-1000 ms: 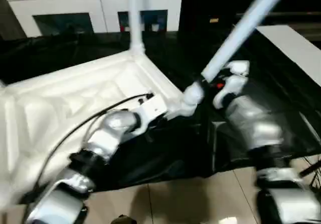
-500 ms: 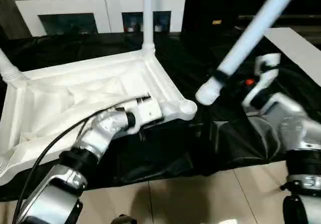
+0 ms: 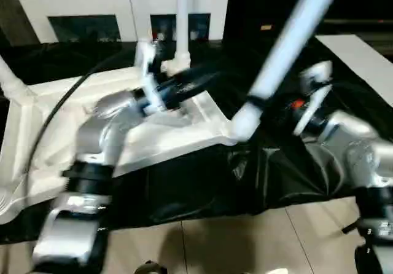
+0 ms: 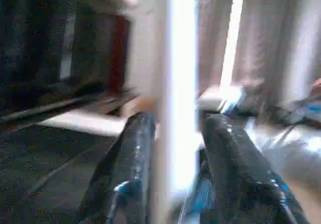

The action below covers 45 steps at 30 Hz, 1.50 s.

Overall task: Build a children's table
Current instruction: Insert table leg to table base

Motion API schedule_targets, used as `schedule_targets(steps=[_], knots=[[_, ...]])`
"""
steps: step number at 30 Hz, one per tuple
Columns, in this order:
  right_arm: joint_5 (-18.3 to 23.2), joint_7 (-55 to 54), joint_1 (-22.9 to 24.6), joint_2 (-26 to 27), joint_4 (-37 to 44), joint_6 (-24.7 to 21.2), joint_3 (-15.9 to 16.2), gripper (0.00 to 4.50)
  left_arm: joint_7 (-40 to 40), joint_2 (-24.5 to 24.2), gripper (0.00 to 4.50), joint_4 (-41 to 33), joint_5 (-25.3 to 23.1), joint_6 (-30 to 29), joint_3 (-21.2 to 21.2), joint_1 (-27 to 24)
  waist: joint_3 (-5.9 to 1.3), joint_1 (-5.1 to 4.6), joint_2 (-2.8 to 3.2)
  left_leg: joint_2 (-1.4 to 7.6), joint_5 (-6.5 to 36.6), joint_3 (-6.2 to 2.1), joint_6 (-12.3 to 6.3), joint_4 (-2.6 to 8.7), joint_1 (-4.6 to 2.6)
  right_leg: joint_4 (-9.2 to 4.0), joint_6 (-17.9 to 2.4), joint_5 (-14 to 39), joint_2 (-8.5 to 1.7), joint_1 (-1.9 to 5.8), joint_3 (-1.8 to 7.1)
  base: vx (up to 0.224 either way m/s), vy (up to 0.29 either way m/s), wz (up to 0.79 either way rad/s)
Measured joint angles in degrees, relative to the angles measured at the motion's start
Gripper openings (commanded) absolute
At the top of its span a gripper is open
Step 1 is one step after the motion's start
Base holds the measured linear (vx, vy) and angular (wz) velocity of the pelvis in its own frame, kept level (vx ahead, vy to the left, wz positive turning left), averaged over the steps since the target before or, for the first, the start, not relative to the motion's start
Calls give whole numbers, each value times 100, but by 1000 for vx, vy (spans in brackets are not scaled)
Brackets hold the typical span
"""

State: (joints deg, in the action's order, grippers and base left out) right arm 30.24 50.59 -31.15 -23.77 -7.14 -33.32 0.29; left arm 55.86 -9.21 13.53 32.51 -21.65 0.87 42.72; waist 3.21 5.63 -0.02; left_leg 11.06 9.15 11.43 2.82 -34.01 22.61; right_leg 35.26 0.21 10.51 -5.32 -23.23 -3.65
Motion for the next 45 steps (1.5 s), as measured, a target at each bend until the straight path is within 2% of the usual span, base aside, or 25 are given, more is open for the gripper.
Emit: schedule_targets(steps=[1, 6, 7, 10, 11, 12, 13, 15, 16, 18, 20, 22, 23, 24, 29, 34, 37, 41, 43, 45], knots=[[-21, 13, 0, 13, 49, -4, 69, 186, -3, 91, 218, -20, 67, -96, 38, 2, 0, -5, 0, 0, 0, 0, 0, 0, -1, 2, 0, 0, 0, 0, 0, 0, 0, 0], [-151, 25, 0, -20, 70, -5, 138, 186, -116, 178, 233, -49, 261, -394, 77, 2, 0, -55, 0, 2, -2, -2, 2, 0, -4, 3, 1, 0, 3, 0, 0, 0, 0, 0], [-172, 19, 1, -24, 70, -5, 145, 186, -145, 204, 257, -67, 261, -444, 77, 2, 0, -59, 0, 2, -1, -2, 2, 0, -4, 2, 1, 0, 3, 0, 0, 0, 0, 0], [-359, -10, 19, -102, 69, -3, 254, 186, -275, 295, 270, -118, 230, -596, 115, 2, 0, -55, 1, 1, -1, -2, 2, 0, -3, 1, 2, 0, 3, 1, -1, 0, 0, 0], [-399, -17, 24, -126, 67, -3, 263, 186, -302, 294, 270, -119, 201, -602, 133, 2, 0, -54, 1, 1, -1, -2, 1, 0, -3, 1, 1, 0, 3, 1, -1, 0, 0, 0], [-439, -24, 25, -133, 64, -3, 267, 186, -360, 293, 299, -120, 130, -588, 137, 4, 0, -54, 1, 2, -1, -2, 1, 0, -3, 1, 2, 0, 3, 1, -1, 0, 0, 0], [-471, -29, 26, -134, 59, -3, 271, 186, -396, 291, 307, -119, 83, -575, 139, 6, 0, -54, 1, 2, -1, -2, 2, 0, -3, 1, 1, 0, 3, 1, -1, 0, 0, 0], [-538, -34, 26, -142, 44, 32, 318, 186, -567, 281, 312, -45, -71, -500, 157, 34, 0, -55, 1, 2, -1, -3, 1, 0, -4, 1, 2, -1, 3, 2, -1, 0, 0, 0], [-561, -18, 27, -107, 54, 66, 440, 186, -675, 277, 312, 43, -150, -465, 165, 52, 0, -61, 1, 1, -1, -3, 1, 0, -7, 1, 2, -1, 3, 5, -1, 0, 0, 0], [-594, -25, 50, -64, 54, 132, 524, 186, -824, 315, 350, 133, -242, -424, 177, 52, 0, -57, 1, 1, -1, -3, 1, -1, -6, 1, 3, -1, 3, 5, 0, 0, 0, 0], [-634, -79, 50, -28, 54, 193, 526, 186, -987, 351, 350, 179, -316, -367, 175, 53, 0, -57, 0, 1, -1, -3, 1, -1, -6, 0, 3, -2, 3, 5, 0, 0, 0, 0], [-655, -83, 50, -24, 54, 236, 527, 186, -1078, 369, 371, 251, -408, -200, 141, 72, 0, -52, 1, 1, -1, -4, 1, -1, -6, 1, 3, -1, 3, 6, -1, 0, 0, 0], [-680, -77, 50, -24, 54, 236, 528, 186, -1073, 372, 371, 252, -415, -158, 131, 72, 0, -50, 0, 1, -1, -4, 1, -1, -6, 0, 3, -1, 3, 6, -1, 0, 0, 0], [-718, -71, 50, -23, 54, 236, 533, 186, -1057, 382, 394, 252, -412, -129, 120, 72, 0, -49, 1, 1, -1, -4, 1, -1, -5, 0, 3, -1, 3, 6, -1, 0, 0, 0], [-773, -14, 50, -20, 54, 252, 651, 186, -752, 394, 404, 51, -214, -325, 136, 68, 0, -50, 1, 1, -1, -4, 1, -2, -6, 3, 3, -2, 3, 6, -1, 0, 0, 0], [-842, 111, 129, -31, 20, 273, 761, 185, -502, 82, 368, -241, -506, -437, 592, -6, 0, -56, 1, 2, -2, -4, 1, -6, -9, 4, 3, -2, 3, 8, 0, 0, 0, 0], [-865, 102, 152, -34, 10, 273, 758, 184, -657, 209, 333, -59, -538, -452, 549, -20, 0, -47, 1, 1, -2, -4, 0, -14, -6, 5, 1, -4, 3, 10, 1, 0, 0, 0], [-864, 102, 151, -35, 11, 274, 758, 184, -828, 308, 316, 77, -521, -470, 458, -18, 0, -52, 1, 1, -2, -5, -1, -17, -6, 6, 0, -7, 3, 12, 2, 0, 0, 0], [-865, 108, 151, -36, 11, 275, 758, 184, -917, 328, 284, 152, -502, -505, 383, 22, 0, -52, 1, 2, -3, -6, -2, -17, -7, 9, 1, -7, 3, 12, 1, 0, 0, 0], [-865, 108, 151, -37, 11, 275, 757, 184, -995, 342, 280, 184, -477, -545, 281, 68, 0, -52, 1, 2, -3, -6, -3, -17, -7, 9, 1, -7, 3, 12, 1, 0, 0, 0]])
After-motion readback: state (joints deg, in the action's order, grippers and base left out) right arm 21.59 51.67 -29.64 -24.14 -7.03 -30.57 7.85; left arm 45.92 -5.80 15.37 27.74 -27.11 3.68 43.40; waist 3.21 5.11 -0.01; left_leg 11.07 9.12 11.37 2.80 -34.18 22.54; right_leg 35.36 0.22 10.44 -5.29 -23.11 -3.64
